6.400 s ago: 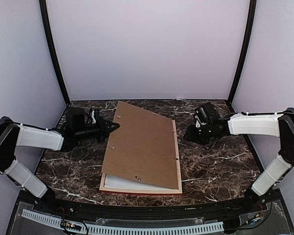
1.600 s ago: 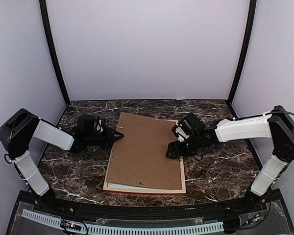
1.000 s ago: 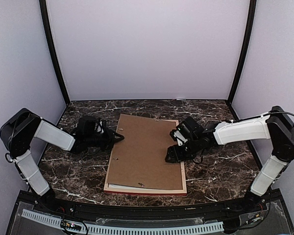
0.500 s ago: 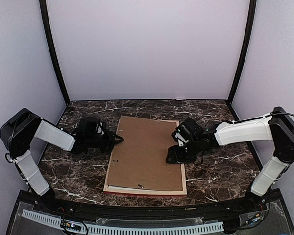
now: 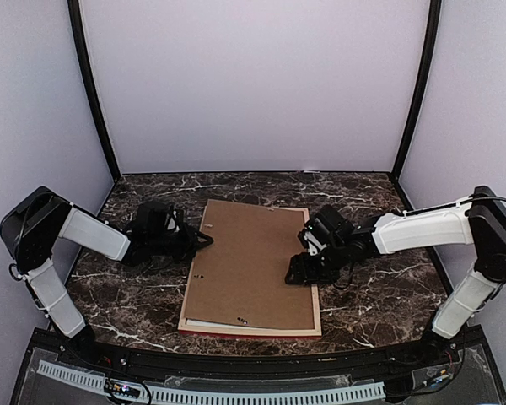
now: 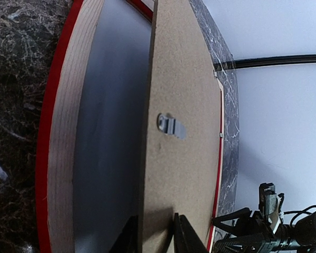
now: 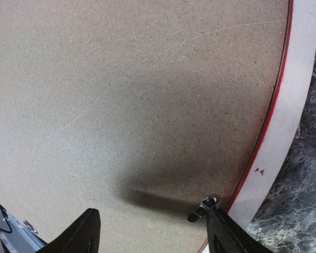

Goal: Put the photo into the frame
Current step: Press the fastener onto the backboard.

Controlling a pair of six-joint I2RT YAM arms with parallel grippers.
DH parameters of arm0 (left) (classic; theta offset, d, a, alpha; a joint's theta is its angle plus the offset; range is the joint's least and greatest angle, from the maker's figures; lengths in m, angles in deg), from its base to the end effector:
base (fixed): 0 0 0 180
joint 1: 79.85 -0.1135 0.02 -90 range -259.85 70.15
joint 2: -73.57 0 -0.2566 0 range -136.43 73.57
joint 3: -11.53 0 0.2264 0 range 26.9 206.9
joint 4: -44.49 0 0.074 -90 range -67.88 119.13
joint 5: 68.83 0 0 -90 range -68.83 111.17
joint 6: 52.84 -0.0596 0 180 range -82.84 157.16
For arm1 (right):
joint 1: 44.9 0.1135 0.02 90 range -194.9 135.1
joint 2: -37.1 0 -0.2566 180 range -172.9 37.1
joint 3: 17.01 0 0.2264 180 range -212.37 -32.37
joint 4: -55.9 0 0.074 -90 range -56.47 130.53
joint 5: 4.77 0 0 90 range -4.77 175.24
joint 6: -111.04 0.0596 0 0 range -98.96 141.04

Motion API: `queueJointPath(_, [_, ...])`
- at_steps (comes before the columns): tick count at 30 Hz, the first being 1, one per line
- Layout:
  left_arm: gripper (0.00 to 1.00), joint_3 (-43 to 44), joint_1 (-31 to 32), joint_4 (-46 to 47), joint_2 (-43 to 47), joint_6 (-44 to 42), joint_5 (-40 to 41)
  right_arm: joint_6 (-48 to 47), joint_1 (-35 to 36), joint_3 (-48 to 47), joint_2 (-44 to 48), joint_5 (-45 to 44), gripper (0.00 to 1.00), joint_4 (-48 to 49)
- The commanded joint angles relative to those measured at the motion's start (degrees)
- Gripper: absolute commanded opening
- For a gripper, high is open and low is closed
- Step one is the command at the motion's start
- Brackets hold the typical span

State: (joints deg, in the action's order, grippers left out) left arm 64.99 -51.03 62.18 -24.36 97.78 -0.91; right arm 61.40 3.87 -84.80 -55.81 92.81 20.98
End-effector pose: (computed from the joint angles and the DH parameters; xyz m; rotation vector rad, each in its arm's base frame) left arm 0.2804 -0.1798 0.1508 -0.3605 2.2627 -1.3005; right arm 0.1948 0.2342 0.1584 -0.2536 2.7754 0.6547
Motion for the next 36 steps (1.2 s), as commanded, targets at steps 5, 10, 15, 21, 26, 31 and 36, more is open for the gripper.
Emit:
queueJointPath(5, [0.22,0.2,0.4,-0.6,1.7,-0.6,0.9,1.9,0.5,0.4,3.2,-2.2,0.71,-2.3])
queueJointPath(10, [0.22,0.3,0.5,-1.1,1.9,-0.8,0.8,-1.2,-0.7,-4.0,4.1,-7.3,0.76,-3.8])
queueJointPath(15, [0.23,1.1,0.5,-2.1,1.7,-1.6,0.4,-7.4,-3.7,-9.3,2.0,-12.0,0.81,-3.8])
queueJointPath(21, [0.24,1.8,0.5,-3.0,1.4,-2.1,0.0,-14.0,-8.1,-15.7,-3.0,-12.5,0.84,-3.1])
queueJointPath(26, [0.24,2.3,0.6,-3.5,0.9,-2.4,-0.4,-19.1,-11.1,-20.3,-8.3,-11.0,0.84,-1.4])
queueJointPath(31, [0.24,2.6,0.7,-3.6,0.4,-2.5,-0.6,-23.2,-12.7,-23.8,-12.9,-9.2,0.84,-0.6])
queueJointPath(36, [0.24,2.6,0.8,-3.5,0.2,-2.7,-0.7,-25.2,-13.7,-25.9,-16.4,-7.8,0.84,0.7])
